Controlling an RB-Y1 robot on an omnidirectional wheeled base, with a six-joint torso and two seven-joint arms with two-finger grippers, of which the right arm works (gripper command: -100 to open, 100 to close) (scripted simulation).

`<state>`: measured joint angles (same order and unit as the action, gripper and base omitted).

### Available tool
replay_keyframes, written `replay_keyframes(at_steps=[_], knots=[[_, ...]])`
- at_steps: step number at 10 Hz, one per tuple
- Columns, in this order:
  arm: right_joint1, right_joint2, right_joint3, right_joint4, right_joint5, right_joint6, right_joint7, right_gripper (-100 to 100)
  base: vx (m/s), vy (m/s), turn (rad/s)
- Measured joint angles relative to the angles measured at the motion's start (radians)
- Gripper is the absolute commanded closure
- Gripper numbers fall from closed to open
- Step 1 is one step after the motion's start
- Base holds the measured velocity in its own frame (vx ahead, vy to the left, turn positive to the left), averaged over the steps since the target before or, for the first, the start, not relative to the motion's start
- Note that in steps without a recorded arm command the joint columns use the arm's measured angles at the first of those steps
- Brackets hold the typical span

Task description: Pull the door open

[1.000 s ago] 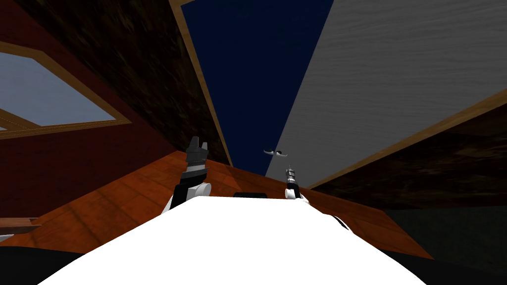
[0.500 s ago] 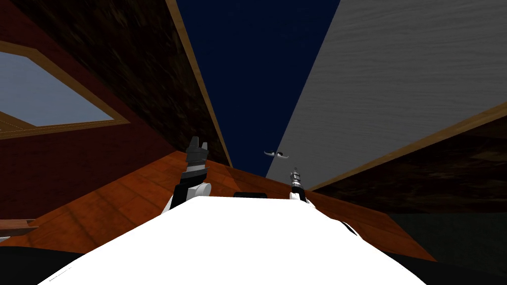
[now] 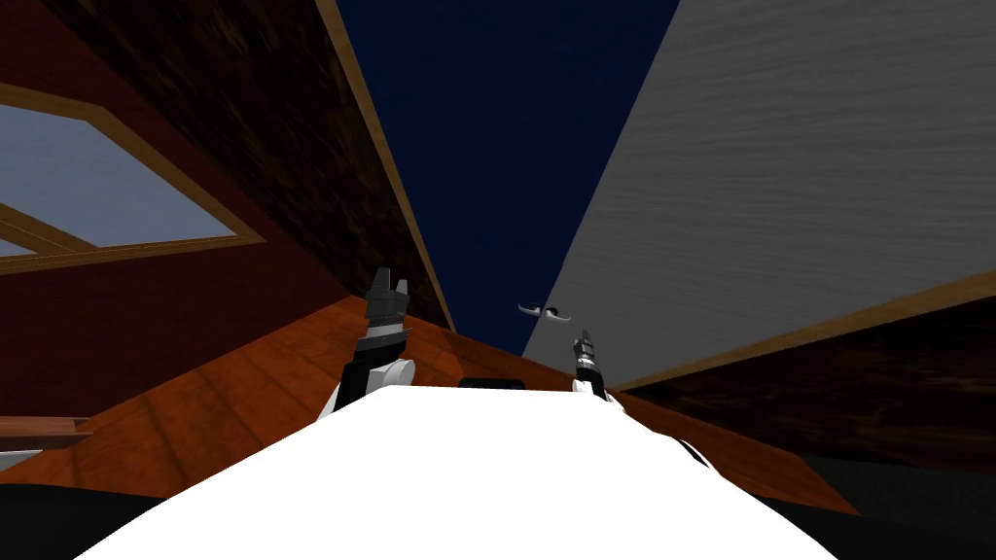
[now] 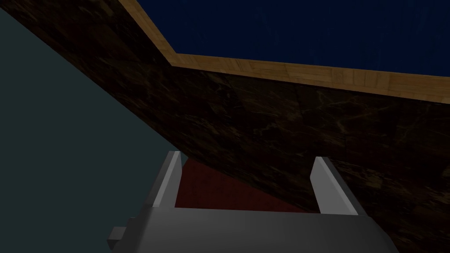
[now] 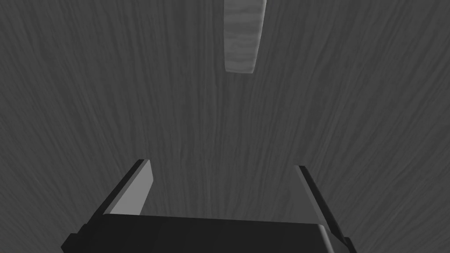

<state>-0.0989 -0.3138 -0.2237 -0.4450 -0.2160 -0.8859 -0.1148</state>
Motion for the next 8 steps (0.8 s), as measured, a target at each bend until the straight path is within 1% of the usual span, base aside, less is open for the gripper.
replay_keyframes(at_steps=[1,2,3,4,5,6,7,8], knots=[[-0.003,0.012,0.005,-0.026,0.006,0.012,0.002,-100,0.201,-0.027,0.199],[-0.051,0.016,0.017,0.044,0.016,-0.021,-0.008,-100,0.127,-0.025,0.085],[-0.060,0.022,0.021,0.059,0.019,-0.033,-0.012,-100,0.041,0.005,-0.017],[-0.029,0.034,0.020,0.006,0.019,-0.004,-0.003,-100,-0.005,0.015,-0.025],[-0.030,0.033,0.021,-0.004,0.019,0.000,-0.002,-100,0.015,0.029,0.060],[-0.024,0.038,0.023,-0.038,0.021,0.009,-0.001,-100,0.013,0.015,0.017],[-0.024,0.039,0.023,-0.043,0.021,0.012,-0.001,100,-0.006,-0.002,-0.016],[-0.024,0.039,0.023,-0.039,0.021,0.010,-0.001,100,-0.009,-0.004,0.000]])
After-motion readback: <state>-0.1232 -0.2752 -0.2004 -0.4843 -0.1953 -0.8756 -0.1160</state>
